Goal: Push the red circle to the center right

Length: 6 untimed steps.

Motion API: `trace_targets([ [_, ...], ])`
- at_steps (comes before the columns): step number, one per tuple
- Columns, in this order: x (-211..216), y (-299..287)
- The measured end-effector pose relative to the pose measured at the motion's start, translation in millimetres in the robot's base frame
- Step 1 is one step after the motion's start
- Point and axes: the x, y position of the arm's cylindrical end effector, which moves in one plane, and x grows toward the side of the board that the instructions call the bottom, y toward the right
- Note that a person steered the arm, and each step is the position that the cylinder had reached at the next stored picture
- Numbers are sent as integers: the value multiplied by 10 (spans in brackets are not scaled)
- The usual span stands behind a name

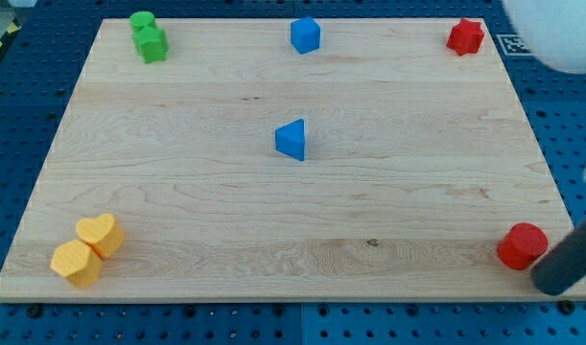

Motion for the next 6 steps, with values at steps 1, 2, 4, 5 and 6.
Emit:
trace_targets([
  [1,0,23],
  [2,-14,-198],
  [4,-474,-240],
  [5,-498,-240],
  [6,-605,-263],
])
